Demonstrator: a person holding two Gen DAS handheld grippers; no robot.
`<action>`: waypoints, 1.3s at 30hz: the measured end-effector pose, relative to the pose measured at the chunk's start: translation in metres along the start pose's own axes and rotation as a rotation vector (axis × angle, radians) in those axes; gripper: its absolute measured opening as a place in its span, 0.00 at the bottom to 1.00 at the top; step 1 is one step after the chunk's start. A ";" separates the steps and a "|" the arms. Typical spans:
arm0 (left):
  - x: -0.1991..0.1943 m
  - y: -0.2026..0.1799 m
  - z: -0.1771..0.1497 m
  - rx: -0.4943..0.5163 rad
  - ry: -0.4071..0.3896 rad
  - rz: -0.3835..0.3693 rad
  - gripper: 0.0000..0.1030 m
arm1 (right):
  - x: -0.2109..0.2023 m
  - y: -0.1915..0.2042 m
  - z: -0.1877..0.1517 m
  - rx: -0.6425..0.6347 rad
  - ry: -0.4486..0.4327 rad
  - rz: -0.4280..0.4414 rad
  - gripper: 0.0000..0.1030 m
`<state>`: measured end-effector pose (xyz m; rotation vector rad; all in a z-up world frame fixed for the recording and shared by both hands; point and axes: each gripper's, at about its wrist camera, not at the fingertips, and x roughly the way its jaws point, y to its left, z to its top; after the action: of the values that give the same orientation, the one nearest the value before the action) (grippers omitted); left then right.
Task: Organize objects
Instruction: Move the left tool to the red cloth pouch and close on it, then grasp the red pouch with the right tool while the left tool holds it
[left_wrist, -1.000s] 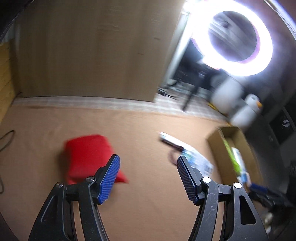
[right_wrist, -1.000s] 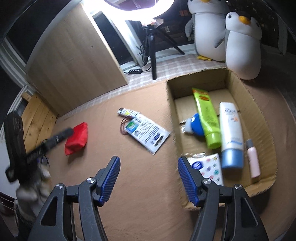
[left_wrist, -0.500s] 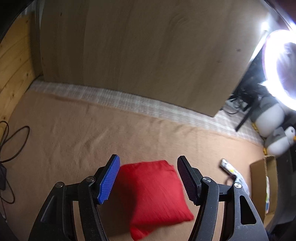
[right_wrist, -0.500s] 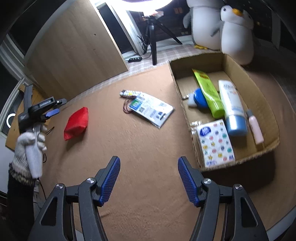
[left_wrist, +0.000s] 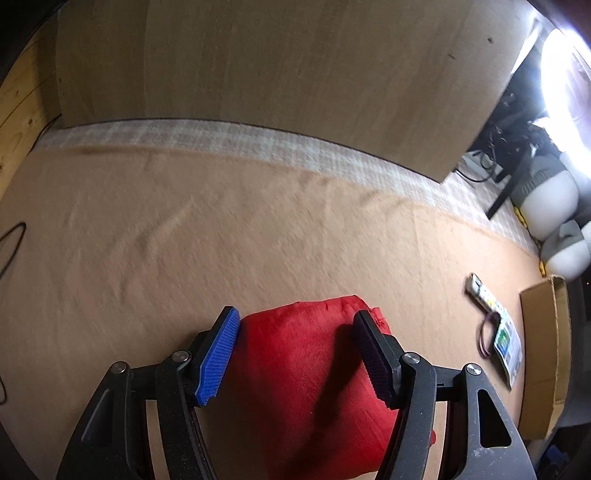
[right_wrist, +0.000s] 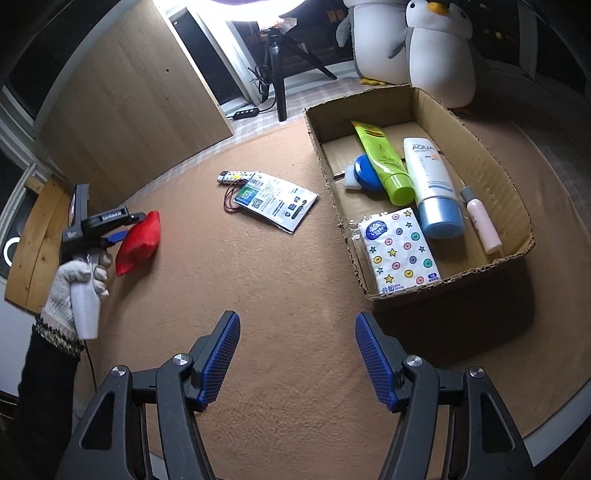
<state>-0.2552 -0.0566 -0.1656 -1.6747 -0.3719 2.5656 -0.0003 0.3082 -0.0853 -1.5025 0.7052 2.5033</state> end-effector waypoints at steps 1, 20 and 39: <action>0.000 -0.002 -0.005 0.000 0.001 -0.010 0.65 | 0.001 0.001 0.000 0.001 0.001 0.003 0.59; -0.023 -0.097 -0.146 0.112 0.007 -0.097 0.65 | 0.020 0.029 -0.001 -0.087 0.009 0.123 0.61; -0.096 -0.073 -0.200 0.151 0.074 -0.288 0.77 | 0.042 0.042 -0.018 -0.152 0.081 0.192 0.68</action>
<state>-0.0406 0.0311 -0.1398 -1.5332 -0.3743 2.2594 -0.0217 0.2577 -0.1151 -1.6683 0.7177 2.7054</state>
